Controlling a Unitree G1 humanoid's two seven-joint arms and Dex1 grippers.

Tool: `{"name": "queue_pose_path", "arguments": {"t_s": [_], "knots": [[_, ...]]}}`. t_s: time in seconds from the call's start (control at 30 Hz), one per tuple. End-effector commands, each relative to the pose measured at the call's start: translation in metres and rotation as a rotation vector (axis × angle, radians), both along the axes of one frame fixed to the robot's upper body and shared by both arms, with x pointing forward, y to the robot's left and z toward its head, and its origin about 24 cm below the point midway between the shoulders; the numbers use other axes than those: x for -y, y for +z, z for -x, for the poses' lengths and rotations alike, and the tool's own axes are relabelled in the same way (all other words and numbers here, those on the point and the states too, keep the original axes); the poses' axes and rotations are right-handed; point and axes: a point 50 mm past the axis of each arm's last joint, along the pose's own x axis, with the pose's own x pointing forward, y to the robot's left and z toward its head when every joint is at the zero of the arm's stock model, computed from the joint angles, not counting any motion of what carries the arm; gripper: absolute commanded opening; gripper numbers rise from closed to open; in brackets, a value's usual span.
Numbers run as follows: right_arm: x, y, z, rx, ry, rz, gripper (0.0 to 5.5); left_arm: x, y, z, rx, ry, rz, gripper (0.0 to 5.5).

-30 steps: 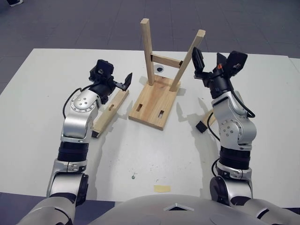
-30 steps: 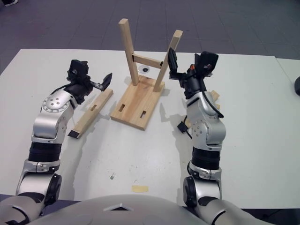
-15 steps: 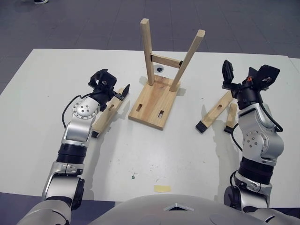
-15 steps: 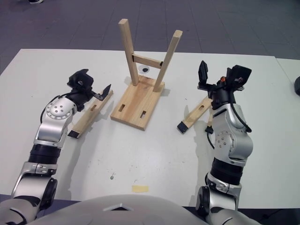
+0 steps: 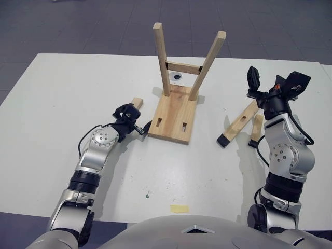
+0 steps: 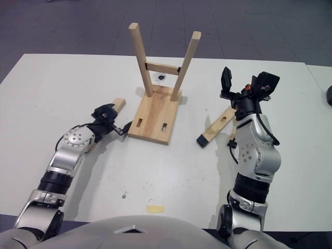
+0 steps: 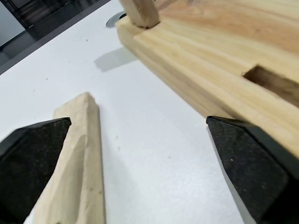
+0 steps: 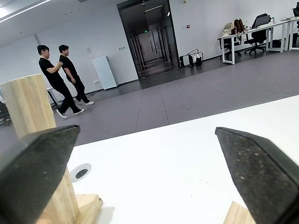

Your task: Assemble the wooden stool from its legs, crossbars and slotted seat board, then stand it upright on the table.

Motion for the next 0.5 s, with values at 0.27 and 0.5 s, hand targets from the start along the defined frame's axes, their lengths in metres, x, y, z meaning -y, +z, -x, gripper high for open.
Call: {"name": "queue_pose_path", "arguments": {"t_s": [0.27,0.5], "knots": [[0.023,-0.012,0.01,-0.046,-0.06,0.049,5.36,0.032,0.028,0.016,0.03,-0.317,-0.095,5.4],[0.036,-0.047,0.062,-0.164,-0.127,0.07,5.36,0.014,0.069,-0.009,0.202,-0.016,0.201,5.4]]}}
